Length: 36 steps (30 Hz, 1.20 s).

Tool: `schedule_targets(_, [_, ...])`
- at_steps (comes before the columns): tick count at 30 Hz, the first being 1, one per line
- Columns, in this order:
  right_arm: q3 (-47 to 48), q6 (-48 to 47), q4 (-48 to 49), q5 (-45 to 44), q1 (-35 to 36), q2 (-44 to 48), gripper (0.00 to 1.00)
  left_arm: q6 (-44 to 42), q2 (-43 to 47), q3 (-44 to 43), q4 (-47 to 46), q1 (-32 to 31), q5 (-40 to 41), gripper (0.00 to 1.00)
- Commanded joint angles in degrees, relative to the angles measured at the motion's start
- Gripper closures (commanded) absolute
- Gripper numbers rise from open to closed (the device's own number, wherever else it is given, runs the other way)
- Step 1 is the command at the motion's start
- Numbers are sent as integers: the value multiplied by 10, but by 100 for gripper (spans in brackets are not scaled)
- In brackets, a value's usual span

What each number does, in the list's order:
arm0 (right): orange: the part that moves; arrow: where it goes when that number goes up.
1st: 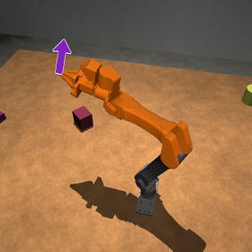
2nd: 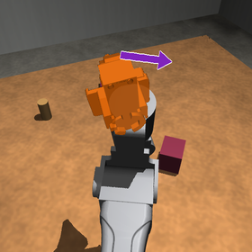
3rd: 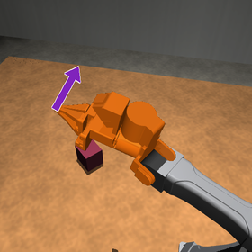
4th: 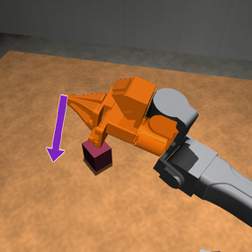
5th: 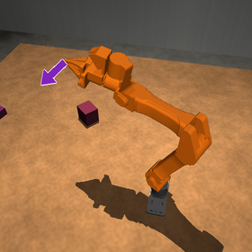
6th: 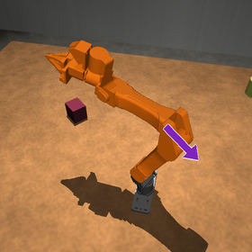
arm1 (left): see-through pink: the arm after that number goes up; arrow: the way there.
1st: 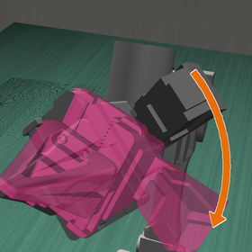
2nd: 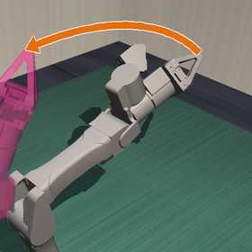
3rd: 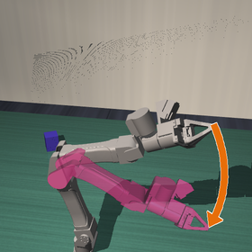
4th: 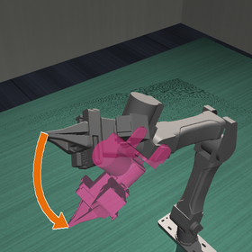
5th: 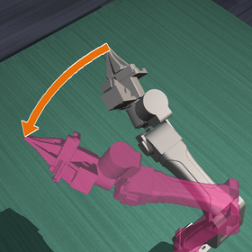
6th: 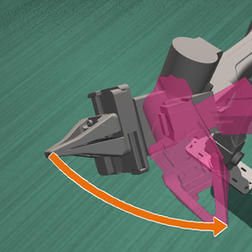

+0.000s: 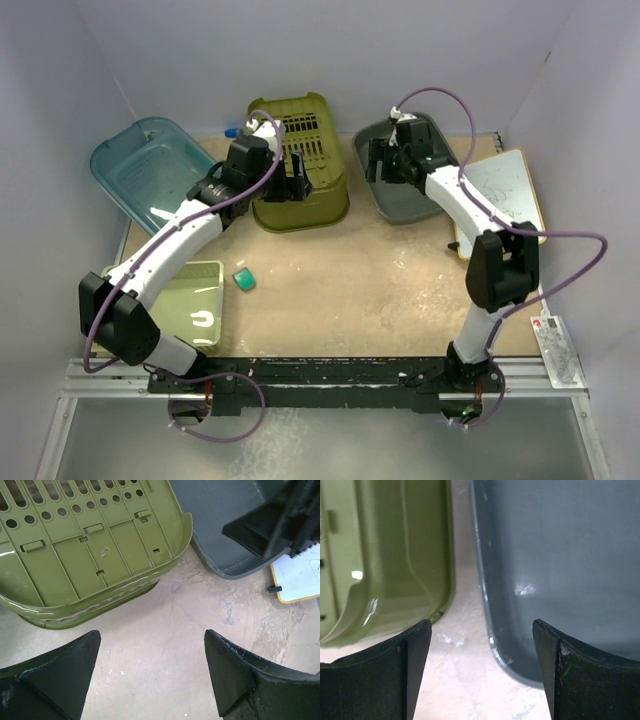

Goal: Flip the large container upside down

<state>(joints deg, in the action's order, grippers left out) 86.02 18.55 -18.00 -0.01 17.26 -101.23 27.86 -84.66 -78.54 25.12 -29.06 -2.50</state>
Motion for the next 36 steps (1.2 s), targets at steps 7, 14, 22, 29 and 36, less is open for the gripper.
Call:
schedule_targets(7, [154, -99, -98, -105, 23, -133, 29, -7, 25, -19, -18, 0, -1, 18])
schedule_targets(14, [164, -111, -83, -109, 38, -185, 49, -4, 30, -15, -18, 0, 0, 18])
schedule_targets(22, [168, -106, -83, -87, 41, -176, 81, 2, 35, -6, -26, 0, -10, 18])
schedule_targets(29, [176, -87, -110, -68, 41, -108, 100, 2, 35, -4, -35, 0, -11, 18])
schedule_targets(36, [193, -18, -134, 6, 33, -47, 100, -1, 39, -4, -33, 0, -9, 18])
